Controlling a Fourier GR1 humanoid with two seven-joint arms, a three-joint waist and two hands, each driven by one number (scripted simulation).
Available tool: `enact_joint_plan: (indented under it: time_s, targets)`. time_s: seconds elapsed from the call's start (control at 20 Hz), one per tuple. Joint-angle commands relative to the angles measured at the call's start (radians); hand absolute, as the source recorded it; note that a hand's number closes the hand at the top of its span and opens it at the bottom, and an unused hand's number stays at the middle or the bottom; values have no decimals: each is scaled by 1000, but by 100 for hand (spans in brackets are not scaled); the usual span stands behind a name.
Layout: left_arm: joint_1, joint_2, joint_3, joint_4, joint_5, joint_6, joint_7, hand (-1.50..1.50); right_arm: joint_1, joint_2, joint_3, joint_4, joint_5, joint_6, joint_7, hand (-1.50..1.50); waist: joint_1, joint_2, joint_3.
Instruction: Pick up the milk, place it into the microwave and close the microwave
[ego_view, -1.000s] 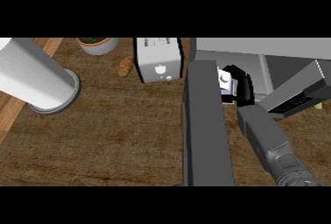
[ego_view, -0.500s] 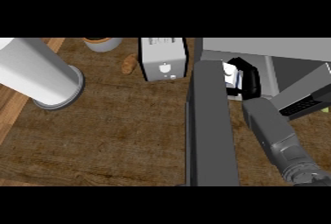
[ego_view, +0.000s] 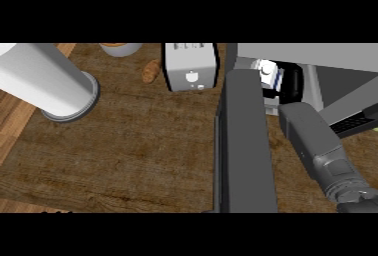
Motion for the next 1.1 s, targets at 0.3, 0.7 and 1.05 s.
enact_joint_plan:
  time_s: [0.3,0.7,1.05]
  targets:
    - [-37,11,2,24,12,-23,23,-150,-42,3,-25,11,17,-221,-15,150,21,13,0]
    - [-63,16,17,25,3,-22,21,-150,62,-104,81,187,155,-499,279,-150,46,37,-12]
    - [-75,22,26,31,5,-17,38,-150,-21,-17,174,158,243,-281,253,-150,58,13,3]
